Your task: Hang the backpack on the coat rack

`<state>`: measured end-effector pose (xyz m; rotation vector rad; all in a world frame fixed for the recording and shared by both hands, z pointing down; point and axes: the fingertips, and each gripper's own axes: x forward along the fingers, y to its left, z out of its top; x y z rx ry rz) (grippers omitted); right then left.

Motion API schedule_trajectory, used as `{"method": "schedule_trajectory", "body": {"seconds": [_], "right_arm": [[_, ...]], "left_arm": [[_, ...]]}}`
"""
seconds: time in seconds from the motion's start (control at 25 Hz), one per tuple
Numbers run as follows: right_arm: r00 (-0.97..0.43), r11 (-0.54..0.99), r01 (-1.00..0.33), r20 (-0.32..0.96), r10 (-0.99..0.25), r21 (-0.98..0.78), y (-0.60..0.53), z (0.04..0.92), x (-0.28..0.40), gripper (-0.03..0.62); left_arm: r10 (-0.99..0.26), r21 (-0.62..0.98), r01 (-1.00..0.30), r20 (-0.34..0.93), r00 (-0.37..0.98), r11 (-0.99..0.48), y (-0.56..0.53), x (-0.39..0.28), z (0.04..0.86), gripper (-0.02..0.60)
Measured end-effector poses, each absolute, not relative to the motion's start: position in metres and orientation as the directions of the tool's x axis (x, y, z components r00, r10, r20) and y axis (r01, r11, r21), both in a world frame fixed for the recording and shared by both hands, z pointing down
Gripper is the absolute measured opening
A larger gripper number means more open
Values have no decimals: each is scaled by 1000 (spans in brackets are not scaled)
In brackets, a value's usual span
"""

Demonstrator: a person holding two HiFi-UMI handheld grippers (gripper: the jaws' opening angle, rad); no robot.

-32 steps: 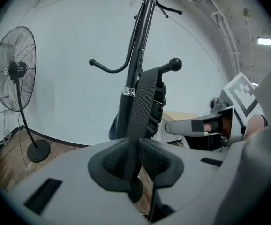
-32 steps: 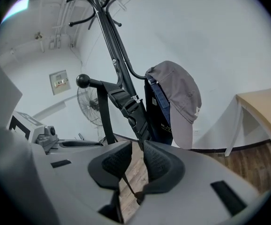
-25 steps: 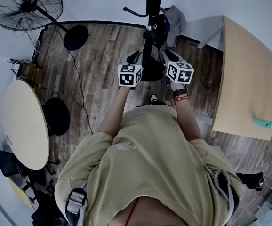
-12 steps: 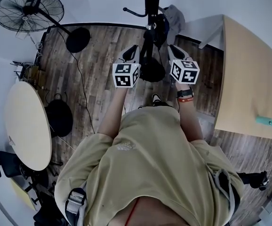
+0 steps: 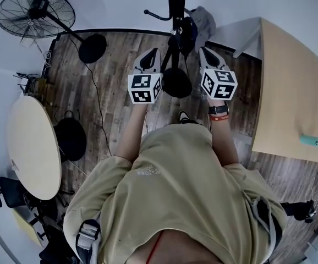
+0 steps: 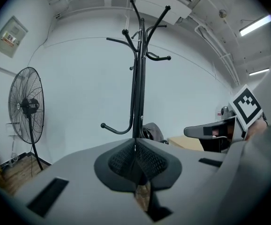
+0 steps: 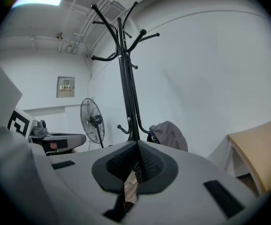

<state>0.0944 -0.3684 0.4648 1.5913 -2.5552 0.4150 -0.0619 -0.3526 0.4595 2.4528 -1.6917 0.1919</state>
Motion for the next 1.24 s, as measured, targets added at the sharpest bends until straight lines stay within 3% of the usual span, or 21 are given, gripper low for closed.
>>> {"method": "schedule_trajectory", "body": {"seconds": [0.36, 1.0, 1.24], "right_arm": [[-414, 408, -910, 157, -897, -73, -363, 444, 99, 15], [-438, 417, -897, 177, -881, -147, -368, 458, 94, 15], [-455, 429, -889, 195, -869, -162, -376, 464, 91, 15]], "left_arm": [[-947, 21, -951, 86, 309, -308, -348, -72, 433, 25], [-933, 53, -941, 126, 338, -334, -355, -64, 447, 23], [-936, 39, -960, 215, 278, -276, -368, -72, 471, 25]]}}
